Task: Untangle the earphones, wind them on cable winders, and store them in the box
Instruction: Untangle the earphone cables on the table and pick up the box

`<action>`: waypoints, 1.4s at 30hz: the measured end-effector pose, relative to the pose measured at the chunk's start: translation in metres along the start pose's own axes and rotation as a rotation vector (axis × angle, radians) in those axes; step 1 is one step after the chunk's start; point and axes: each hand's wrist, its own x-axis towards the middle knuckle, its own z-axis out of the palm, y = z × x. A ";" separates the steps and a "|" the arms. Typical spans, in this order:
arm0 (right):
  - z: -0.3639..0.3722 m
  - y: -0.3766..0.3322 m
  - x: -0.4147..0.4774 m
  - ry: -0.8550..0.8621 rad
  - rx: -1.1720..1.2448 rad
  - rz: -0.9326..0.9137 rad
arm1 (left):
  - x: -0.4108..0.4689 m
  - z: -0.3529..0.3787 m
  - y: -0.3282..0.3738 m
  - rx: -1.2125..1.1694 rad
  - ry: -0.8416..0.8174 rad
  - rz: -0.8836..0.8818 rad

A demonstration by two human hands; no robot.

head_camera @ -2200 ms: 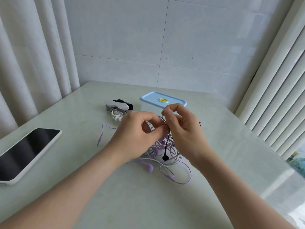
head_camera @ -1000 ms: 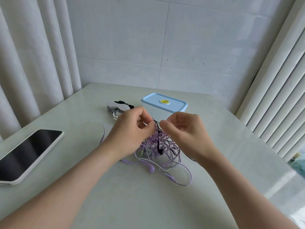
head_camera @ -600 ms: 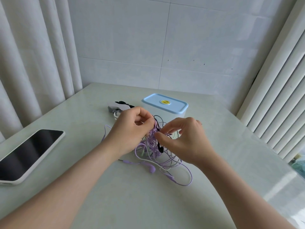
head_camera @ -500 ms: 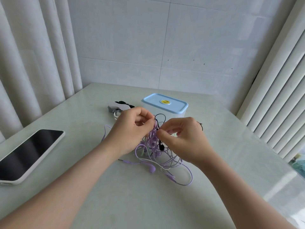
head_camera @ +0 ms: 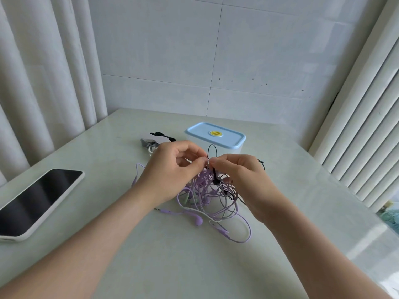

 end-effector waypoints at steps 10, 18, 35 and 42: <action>0.002 -0.001 -0.001 0.056 -0.023 -0.040 | 0.002 0.000 -0.006 0.002 -0.019 0.028; 0.003 0.002 0.001 0.177 -0.388 -0.204 | 0.002 0.000 -0.003 0.022 0.122 0.037; 0.006 -0.002 -0.004 0.115 -0.338 -0.162 | 0.000 0.002 0.010 -0.189 0.031 -0.191; 0.004 -0.002 -0.001 0.134 -0.341 -0.093 | -0.005 0.006 0.021 -0.307 -0.057 -0.197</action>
